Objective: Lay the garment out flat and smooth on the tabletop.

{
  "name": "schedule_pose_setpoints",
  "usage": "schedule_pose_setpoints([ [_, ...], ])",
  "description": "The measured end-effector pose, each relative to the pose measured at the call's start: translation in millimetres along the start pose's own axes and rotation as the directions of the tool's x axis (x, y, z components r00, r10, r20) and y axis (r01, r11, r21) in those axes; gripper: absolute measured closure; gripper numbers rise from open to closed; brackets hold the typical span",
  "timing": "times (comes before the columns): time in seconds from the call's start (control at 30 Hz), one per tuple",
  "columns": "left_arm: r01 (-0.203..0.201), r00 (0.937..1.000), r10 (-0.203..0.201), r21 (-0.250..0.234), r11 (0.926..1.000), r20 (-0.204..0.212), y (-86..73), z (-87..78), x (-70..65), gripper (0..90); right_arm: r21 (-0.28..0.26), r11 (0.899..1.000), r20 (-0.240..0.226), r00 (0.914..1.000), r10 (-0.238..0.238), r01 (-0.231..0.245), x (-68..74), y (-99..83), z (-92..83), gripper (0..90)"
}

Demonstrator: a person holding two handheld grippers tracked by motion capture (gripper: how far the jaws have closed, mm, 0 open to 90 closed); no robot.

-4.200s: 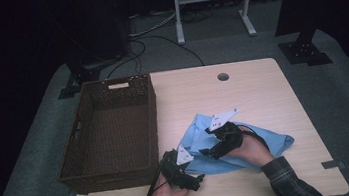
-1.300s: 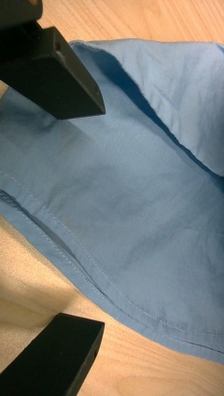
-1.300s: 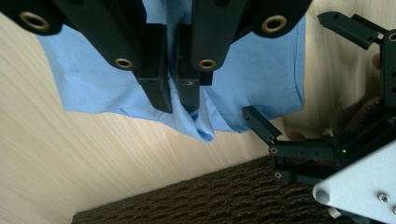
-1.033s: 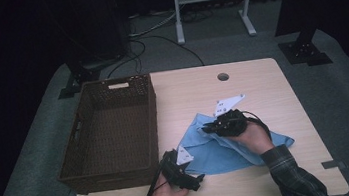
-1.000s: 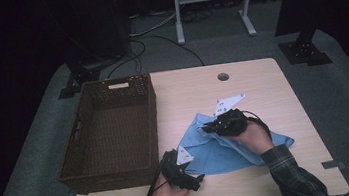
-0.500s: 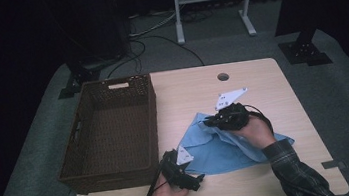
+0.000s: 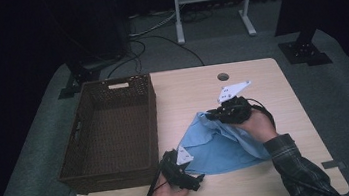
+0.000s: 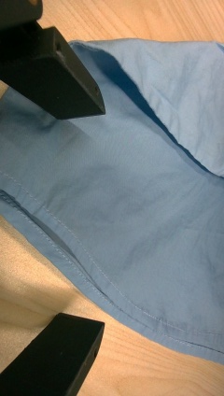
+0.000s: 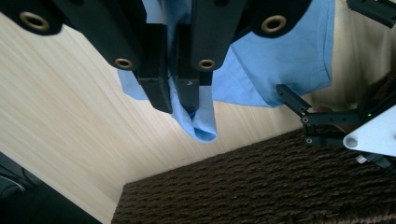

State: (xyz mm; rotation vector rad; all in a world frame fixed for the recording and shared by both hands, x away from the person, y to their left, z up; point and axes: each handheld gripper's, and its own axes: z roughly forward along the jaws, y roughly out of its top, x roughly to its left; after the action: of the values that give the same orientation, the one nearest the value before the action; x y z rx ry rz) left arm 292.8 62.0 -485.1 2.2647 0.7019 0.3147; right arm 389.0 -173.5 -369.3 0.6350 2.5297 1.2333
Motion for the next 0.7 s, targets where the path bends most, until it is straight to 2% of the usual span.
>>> schedule_pose_setpoints([
  [0.7,0.000,1.0000,0.000,-0.001,1.0000,-0.001,0.0,0.1,0.0,0.0,-0.016,1.000,0.043,0.9990,0.013,-0.013,-19.0,12.8,-9.4,86.6],
])
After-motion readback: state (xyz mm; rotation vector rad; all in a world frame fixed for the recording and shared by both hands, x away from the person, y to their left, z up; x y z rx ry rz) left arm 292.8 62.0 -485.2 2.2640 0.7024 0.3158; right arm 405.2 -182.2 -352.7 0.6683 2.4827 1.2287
